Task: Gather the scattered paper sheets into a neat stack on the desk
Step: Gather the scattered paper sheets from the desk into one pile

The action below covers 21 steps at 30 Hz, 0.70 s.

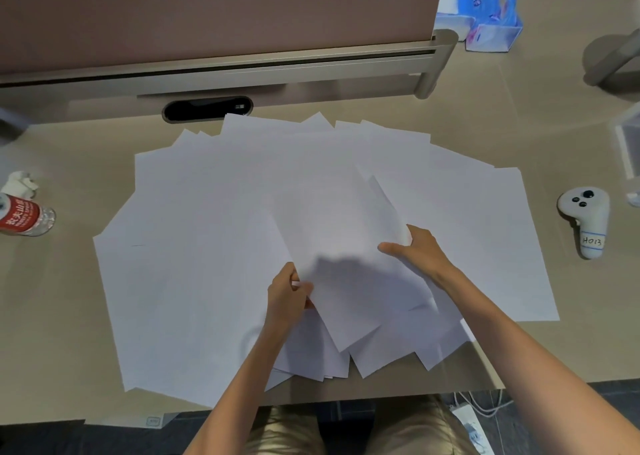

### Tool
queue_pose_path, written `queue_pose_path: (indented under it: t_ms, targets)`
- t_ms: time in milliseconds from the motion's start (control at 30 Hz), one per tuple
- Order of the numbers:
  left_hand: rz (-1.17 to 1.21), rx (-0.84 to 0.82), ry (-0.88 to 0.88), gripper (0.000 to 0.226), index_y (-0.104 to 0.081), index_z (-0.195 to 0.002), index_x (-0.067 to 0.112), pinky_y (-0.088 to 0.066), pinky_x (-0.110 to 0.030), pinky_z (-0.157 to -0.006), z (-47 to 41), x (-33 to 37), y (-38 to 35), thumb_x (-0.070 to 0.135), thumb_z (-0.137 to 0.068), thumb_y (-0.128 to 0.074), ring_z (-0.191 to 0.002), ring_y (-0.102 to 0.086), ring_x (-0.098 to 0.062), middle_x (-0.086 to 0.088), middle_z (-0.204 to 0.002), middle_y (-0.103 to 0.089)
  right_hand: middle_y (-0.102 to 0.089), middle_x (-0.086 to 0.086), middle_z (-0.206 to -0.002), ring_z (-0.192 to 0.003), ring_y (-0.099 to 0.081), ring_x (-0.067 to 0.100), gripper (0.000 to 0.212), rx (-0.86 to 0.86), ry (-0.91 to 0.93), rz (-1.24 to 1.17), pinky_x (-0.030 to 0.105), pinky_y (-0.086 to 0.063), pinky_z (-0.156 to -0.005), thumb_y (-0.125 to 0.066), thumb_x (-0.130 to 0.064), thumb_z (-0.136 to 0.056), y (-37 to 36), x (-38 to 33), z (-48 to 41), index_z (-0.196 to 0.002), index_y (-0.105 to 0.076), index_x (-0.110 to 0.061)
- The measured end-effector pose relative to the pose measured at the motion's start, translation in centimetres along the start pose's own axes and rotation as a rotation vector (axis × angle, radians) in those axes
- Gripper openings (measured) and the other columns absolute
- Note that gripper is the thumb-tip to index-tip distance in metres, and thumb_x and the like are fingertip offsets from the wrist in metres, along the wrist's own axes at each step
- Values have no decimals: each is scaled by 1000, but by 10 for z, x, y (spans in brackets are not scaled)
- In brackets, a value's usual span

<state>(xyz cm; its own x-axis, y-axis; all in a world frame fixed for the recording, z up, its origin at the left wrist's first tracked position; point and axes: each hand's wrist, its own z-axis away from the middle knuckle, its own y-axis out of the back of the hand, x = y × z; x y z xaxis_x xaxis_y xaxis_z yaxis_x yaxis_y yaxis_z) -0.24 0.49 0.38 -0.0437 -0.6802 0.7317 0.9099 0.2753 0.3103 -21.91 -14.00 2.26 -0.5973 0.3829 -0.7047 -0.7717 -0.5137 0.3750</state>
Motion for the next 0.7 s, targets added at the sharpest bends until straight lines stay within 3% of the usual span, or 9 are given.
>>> queue_pose_path:
  t_ms: [67, 133, 267, 367, 467, 567, 633, 700]
  targets:
    - [-2, 8, -32, 22, -37, -75, -2, -53, -54, -60, 1, -2, 0, -6, -81, -58, -68, -49, -23, -13, -72, -48, -69, 5, -105, -95, -65, 25, 25, 8, 8, -6, 31, -48, -77, -73, -19, -81, -1, 4, 5, -105, -66, -15]
    - [18, 45, -50, 16, -47, -86, 0, -54, -53, -65, 3, -1, 2, 0, -84, -63, -66, -52, -21, -12, -74, -51, -68, 5, -106, -97, -64, 26, 29, 29, 16, -68, 30, -46, -78, -71, -12, -83, -3, 7, 11, -111, -66, -12]
    - [180, 71, -47, 33, -54, -117, 8, -50, -27, -64, 8, 5, 13, 17, -89, -68, -62, -53, -7, 6, -71, -53, -67, 9, -104, -80, -64, 17, 29, 124, -11, -312, 25, -49, -66, -72, -7, -82, -5, 5, 27, -110, -64, -10]
    - [273, -83, -41, 28, -56, -103, 1, -43, -12, -58, 13, 13, 26, 28, -94, -61, -58, -50, 2, 10, -67, -48, -69, 9, -104, -82, -67, 18, 30, 161, -28, -379, 31, -53, -75, -73, -9, -81, -6, 0, 34, -110, -65, -10]
    - [378, -319, -69, 23, -58, -89, 16, -44, -19, -69, 16, 18, 42, 39, -93, -60, -75, -52, -10, 8, -79, -55, -71, 7, -107, -92, -70, 23, 35, 142, -27, -453, 35, -55, -83, -74, -10, -82, -13, -9, 42, -115, -65, -9]
    - [458, -423, -66, 36, -59, -125, 16, -47, -35, -97, 17, 14, 57, 31, -92, -62, -115, -61, -18, 0, -124, -66, -71, 5, -107, -90, -70, 18, 31, 107, -18, -505, 29, -59, -75, -72, -9, -83, -36, -16, 52, -113, -65, -11]
    - [460, -407, 30, 37, -61, -127, 21, -49, -33, -97, 18, 12, 64, 28, -91, -62, -114, -63, -14, 3, -122, -68, -70, 4, -109, -92, -69, 16, 33, 117, -3, -494, 29, -58, -76, -71, -9, -84, -56, -17, 58, -116, -63, -12]
    - [416, -393, 85, 32, -64, -122, 23, -54, -19, -81, 18, 8, 71, 26, -90, -64, -103, -67, -5, 10, -113, -72, -69, 3, -113, -98, -68, 19, 38, 126, 4, -493, 35, -55, -85, -71, -11, -84, -77, -17, 63, -121, -61, -13]
